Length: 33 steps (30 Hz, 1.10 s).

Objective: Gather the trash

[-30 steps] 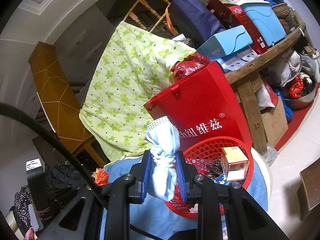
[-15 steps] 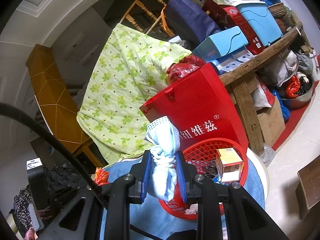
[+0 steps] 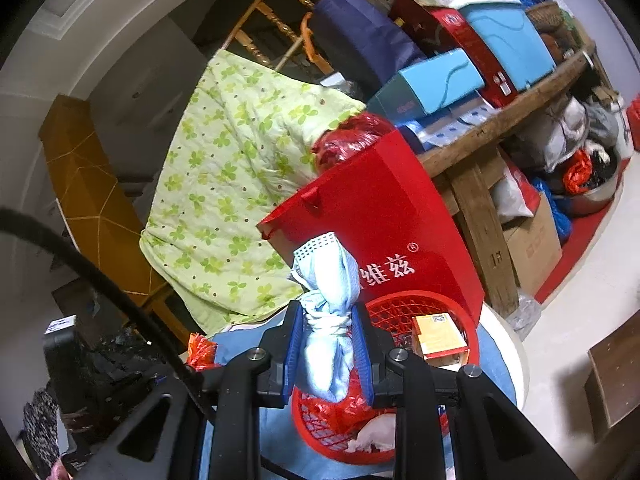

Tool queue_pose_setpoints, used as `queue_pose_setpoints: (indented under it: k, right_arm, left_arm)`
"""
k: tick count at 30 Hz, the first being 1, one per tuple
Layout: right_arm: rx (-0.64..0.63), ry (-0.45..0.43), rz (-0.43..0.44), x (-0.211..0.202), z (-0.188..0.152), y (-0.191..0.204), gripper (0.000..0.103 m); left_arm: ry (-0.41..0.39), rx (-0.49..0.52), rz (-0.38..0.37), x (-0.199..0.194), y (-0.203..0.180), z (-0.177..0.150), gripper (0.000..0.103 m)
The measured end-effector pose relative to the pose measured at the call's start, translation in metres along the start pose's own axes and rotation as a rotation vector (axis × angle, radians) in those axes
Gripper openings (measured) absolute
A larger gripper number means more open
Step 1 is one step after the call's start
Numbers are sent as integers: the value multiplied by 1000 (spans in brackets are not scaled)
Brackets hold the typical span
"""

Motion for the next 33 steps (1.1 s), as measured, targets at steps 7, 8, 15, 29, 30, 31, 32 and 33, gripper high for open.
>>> queue_pose_setpoints:
  k: [7,8,15,29,30,31,32,33]
  right_arm:
    - [112,67,17,47,3,-37,28]
    - [138,81,29,57,2,-44,29]
    - [242,163,78,102,-14,-61,30]
    - [109,39,114,41,-13,-16,72]
    - [94,36,113,37,-14,-11,72]
    - [73,34,108,33,-15,-4,72]
    - [59,34,102,31,-16,0,72]
    - [42,34,90,27,-17,6,72]
  left_arm:
    - [19,-35,-172,31,-25,16,30]
    - [20,-38,-189,37,-28,18,31]
    - [56,-60,-198,70,-29,9,57]
    - [57,-39,-21,31,21,-43,72]
    - [53,-39,-1,27,26,-45,72]
    - [48,-41,24,21,31,-48,72]
    - [43,-44,45,15,36,-50,72]
    - [39,-48,59,12,41,-50,72]
Point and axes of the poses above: each gripper's, at about its wrist camera, not at the fingertips, and x roughly the way its jaws point, y to its left, z to its top, the point moved 10 cm from there along x, roughly the way its jaws point, and after that the axes turned 8 degrees about y, right-handed, at the moved point
